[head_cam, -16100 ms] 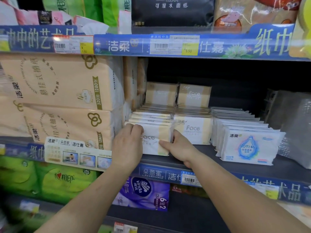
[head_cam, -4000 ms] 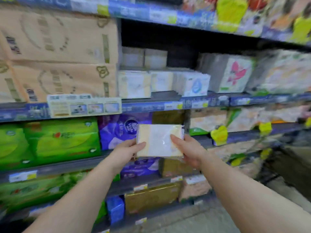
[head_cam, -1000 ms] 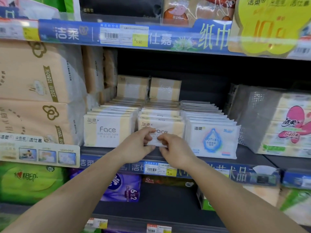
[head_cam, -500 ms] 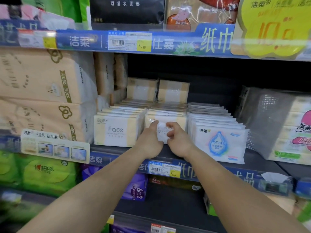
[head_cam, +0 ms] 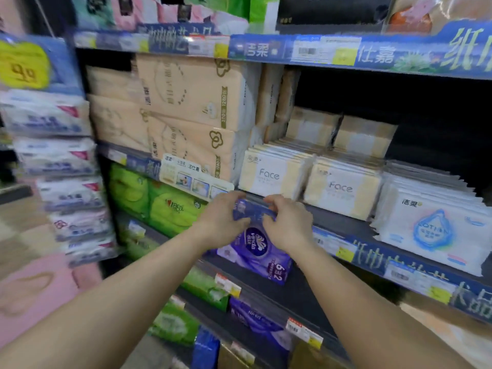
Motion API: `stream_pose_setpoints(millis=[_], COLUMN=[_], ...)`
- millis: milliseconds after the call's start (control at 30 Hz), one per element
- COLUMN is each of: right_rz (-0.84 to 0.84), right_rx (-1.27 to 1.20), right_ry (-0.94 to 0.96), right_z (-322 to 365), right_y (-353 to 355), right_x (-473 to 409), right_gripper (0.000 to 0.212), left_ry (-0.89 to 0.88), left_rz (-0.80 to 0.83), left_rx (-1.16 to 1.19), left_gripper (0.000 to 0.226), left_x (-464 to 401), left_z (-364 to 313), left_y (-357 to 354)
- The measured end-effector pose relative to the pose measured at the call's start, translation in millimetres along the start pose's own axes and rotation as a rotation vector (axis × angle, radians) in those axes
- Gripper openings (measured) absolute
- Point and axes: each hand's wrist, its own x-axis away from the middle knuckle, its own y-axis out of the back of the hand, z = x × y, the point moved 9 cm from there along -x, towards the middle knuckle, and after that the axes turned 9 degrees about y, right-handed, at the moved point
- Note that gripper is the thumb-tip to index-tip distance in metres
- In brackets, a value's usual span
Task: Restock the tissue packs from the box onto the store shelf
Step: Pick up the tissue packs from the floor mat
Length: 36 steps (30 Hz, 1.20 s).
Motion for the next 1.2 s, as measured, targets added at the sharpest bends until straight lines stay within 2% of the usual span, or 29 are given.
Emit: stream_pose_setpoints(millis=[100, 267, 400, 567, 733, 933, 1067, 1200], right_rz=[0.101, 0.395, 0.549, 0.653, 0.753, 0.930, 1.073, 1.270], right_rx=[0.096, 0.103, 0.100, 0.001, -0.029, -0.009, 0.027, 0.090], right_ry=[0.131, 0.327, 0.462, 0.526, 0.583, 0.615, 0.632, 0.588], right_z=[76, 241, 377, 497, 555, 575, 578, 556], right_y=[-50, -180, -288, -374, -462, -602, -725, -834], right_x=[-14, -24, -15, -8, -13, -39, -53, -43], right_gripper=[0.044, 0.057, 0.066, 0.060, 0.062, 0.062, 0.060, 0.059], left_ry=[0.112, 0.352, 0.609, 0.791, 0.916, 1.102, 1.272, 1.415], left_rz=[-0.029, -0.066, -0.086, -0.060, -0.069, 0.025, 0.048, 0.136], left_rx=[-0.141, -0.483, -0.541, -0.514, -0.450, -0.327, -0.175, -0.063], left_gripper=[0.066, 0.069, 0.069, 0.065, 0.070, 0.076, 0.075, 0.074], left_x=[15, 60, 113, 158, 180, 176, 180, 193], left_z=[76, 243, 376, 496, 596, 732, 834, 923], left_y=[45, 146, 237, 305, 329, 308, 275, 213])
